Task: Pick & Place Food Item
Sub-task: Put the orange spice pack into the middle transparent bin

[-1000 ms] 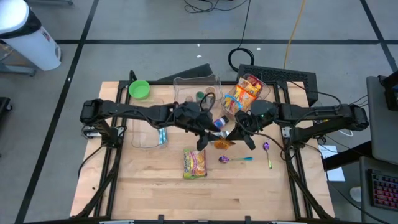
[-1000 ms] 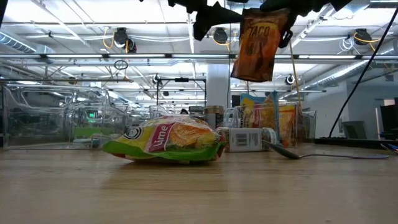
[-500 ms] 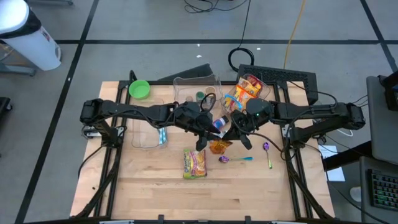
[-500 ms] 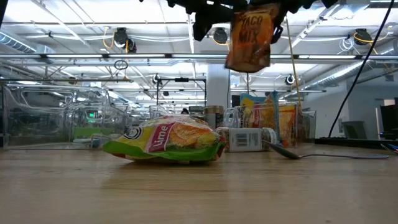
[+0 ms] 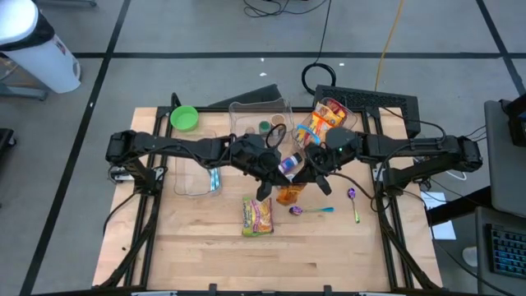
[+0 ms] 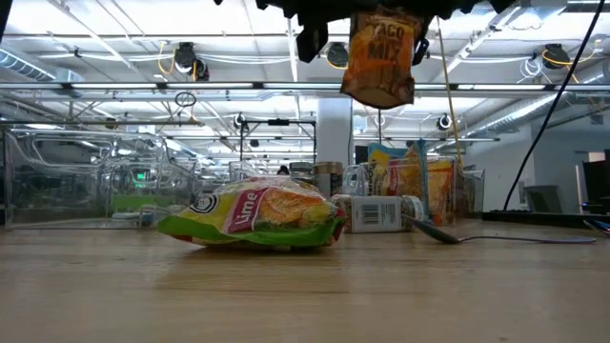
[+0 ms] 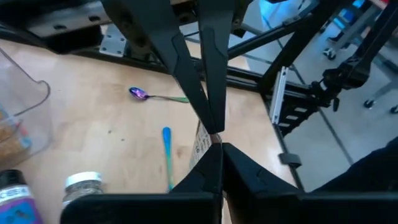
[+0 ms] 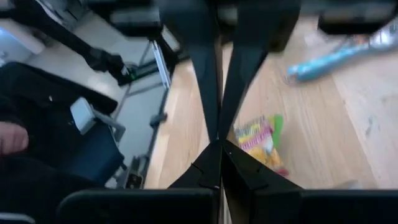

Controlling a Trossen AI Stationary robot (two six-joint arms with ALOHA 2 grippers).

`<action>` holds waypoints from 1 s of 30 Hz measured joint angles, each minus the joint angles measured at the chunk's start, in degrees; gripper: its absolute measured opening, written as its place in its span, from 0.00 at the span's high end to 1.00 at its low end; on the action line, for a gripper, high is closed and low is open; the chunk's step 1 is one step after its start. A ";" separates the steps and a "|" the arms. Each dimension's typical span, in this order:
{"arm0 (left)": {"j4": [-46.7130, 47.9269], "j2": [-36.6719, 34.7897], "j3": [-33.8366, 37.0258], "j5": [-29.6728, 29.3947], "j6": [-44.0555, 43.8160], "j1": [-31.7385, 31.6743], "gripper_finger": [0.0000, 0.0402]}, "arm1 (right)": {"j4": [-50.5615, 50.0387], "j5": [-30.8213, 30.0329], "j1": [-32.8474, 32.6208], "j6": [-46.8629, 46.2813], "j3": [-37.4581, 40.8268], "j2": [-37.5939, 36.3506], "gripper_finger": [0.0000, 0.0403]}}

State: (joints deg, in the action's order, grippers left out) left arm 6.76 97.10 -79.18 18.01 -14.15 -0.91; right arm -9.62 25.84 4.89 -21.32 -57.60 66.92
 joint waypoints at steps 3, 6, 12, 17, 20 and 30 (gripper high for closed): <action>-1.01 0.00 0.00 0.39 -1.67 -0.32 0.99 | 3.37 -0.06 0.02 -0.52 0.00 -0.06 1.00; -1.18 -0.04 0.00 2.10 -2.86 -0.96 0.99 | 6.02 -0.09 0.67 -1.76 0.00 -0.07 0.98; -1.19 -0.77 0.00 2.86 -4.35 -1.80 1.00 | 6.11 0.05 4.23 -3.54 0.00 -0.94 0.83; -0.22 -3.94 -0.02 1.06 -3.96 -3.01 1.00 | 6.61 1.36 8.09 -3.71 -0.04 -3.47 0.66; 1.62 -6.56 0.00 -0.70 -2.25 -4.15 1.00 | 6.50 1.25 10.54 -3.66 -0.02 -4.98 0.59; 9.42 -15.37 0.00 -6.28 0.27 -9.73 1.00 | 7.45 1.27 13.22 -3.54 0.02 -7.26 0.51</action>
State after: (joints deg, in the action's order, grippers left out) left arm 16.19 81.73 -79.18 11.73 -13.88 -10.64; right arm -2.17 27.11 18.11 -24.86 -57.58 59.66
